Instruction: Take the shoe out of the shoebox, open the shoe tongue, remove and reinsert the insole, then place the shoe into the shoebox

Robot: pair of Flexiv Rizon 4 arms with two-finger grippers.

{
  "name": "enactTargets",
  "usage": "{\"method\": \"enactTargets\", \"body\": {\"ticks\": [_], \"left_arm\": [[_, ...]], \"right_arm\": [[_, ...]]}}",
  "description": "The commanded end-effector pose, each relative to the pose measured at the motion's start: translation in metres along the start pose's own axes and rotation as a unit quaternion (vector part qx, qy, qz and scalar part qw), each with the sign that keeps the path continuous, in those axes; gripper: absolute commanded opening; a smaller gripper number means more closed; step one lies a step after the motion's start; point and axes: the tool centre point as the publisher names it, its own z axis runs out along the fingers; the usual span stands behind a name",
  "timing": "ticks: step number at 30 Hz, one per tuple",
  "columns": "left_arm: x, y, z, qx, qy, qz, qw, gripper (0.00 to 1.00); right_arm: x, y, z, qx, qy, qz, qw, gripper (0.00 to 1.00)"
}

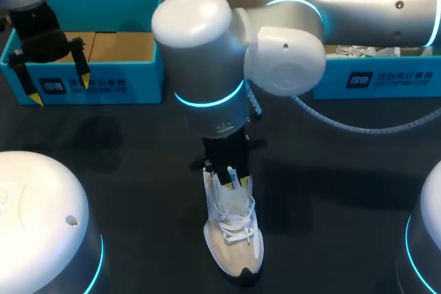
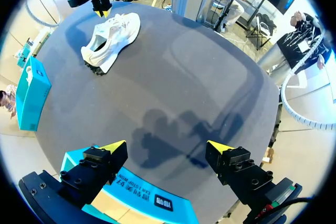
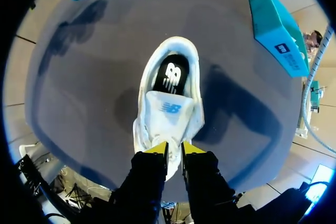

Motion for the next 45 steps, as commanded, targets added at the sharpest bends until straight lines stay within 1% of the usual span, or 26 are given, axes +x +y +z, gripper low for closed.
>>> {"method": "enactTargets", "body": {"ticks": [1, 9, 14, 16, 22, 26, 27, 28, 30, 31, 33, 34, 35, 37, 38, 39, 40, 41, 42, 43, 45], "left_arm": [[0.001, -0.001, 0.000, -0.002, 0.000, 0.000, 1.000, 1.00], [0.001, -0.001, 0.000, -0.002, 0.000, 0.000, 1.000, 1.00], [0.001, -0.001, 0.000, -0.002, 0.000, 0.000, 1.000, 1.00], [0.001, -0.001, 0.000, -0.002, 0.000, 0.000, 1.000, 1.00], [0.001, -0.001, 0.000, -0.002, 0.000, 0.000, 1.000, 1.00], [0.001, -0.001, 0.000, -0.002, 0.000, 0.000, 1.000, 1.00], [0.001, -0.001, 0.000, -0.002, 0.000, 0.000, 1.000, 1.00], [0.001, -0.001, 0.000, -0.002, 0.000, 0.000, 1.000, 1.00], [0.001, -0.001, 0.000, -0.002, 0.000, 0.000, 1.000, 1.00], [0.001, -0.001, 0.000, -0.002, 0.000, 0.000, 1.000, 1.00], [0.001, -0.001, 0.000, -0.002, 0.000, 0.000, 1.000, 1.00], [0.001, -0.001, 0.000, -0.002, 0.000, 0.000, 1.000, 1.00], [0.001, -0.001, 0.000, -0.002, 0.000, 0.000, 1.000, 1.00], [0.001, -0.001, 0.000, -0.002, 0.000, 0.000, 1.000, 1.00], [0.001, -0.001, 0.000, -0.002, 0.000, 0.000, 1.000, 1.00], [0.001, -0.001, 0.000, -0.002, 0.000, 0.000, 1.000, 1.00], [0.001, -0.001, 0.000, -0.002, 0.000, 0.000, 1.000, 1.00], [0.001, -0.001, 0.000, -0.002, 0.000, 0.000, 1.000, 1.00], [0.001, -0.001, 0.000, -0.002, 0.000, 0.000, 1.000, 1.00], [0.001, -0.001, 0.000, -0.002, 0.000, 0.000, 1.000, 1.00], [0.001, -0.001, 0.000, -0.002, 0.000, 0.000, 1.000, 1.00]], "right_arm": [[-0.001, 0.009, 0.017, 0.006, 0.013, -0.003, 1.000, 0.21], [-0.005, 0.027, 0.037, 0.011, 0.032, -0.011, 0.999, 0.23], [-0.006, 0.033, 0.048, 0.016, 0.049, -0.013, 0.999, 0.22], [-0.007, 0.032, 0.043, 0.012, 0.044, -0.014, 0.999, 0.22], [-0.011, 0.020, 0.012, -0.005, 0.024, -0.030, 0.999, 0.24], [-0.016, 0.016, -0.008, -0.021, 0.018, -0.079, 0.997, 0.30], [-0.019, 0.015, -0.012, -0.031, 0.019, -0.098, 0.995, 0.30], [-0.021, 0.016, -0.015, -0.040, 0.022, -0.127, 0.991, 0.31], [-0.022, 0.017, -0.020, -0.045, 0.007, -0.172, 0.984, 0.33], [-0.023, 0.019, -0.023, -0.049, 0.008, -0.206, 0.977, 0.33], [-0.023, 0.022, -0.026, -0.058, 0.004, -0.243, 0.968, 0.37], [-0.024, 0.024, -0.028, -0.068, 0.011, -0.274, 0.959, 0.38], [-0.025, 0.025, -0.030, -0.075, 0.012, -0.287, 0.955, 0.40], [-0.027, 0.028, -0.032, -0.093, 0.017, -0.346, 0.934, 0.43], [-0.027, 0.028, -0.034, -0.102, 0.023, -0.361, 0.927, 0.49], [-0.028, 0.030, -0.035, -0.103, 0.024, -0.377, 0.920, 0.60], [-0.028, 0.031, -0.036, -0.109, 0.025, -0.403, 0.908, 0.83], [-0.029, 0.032, -0.038, -0.113, 0.029, -0.413, 0.903, 1.00], [-0.029, 0.033, -0.039, -0.115, 0.029, -0.432, 0.894, 1.00], [-0.029, 0.035, -0.041, -0.118, 0.027, -0.456, 0.882, 1.00], [-0.028, 0.038, -0.043, -0.121, 0.029, -0.484, 0.866, 1.00]]}}
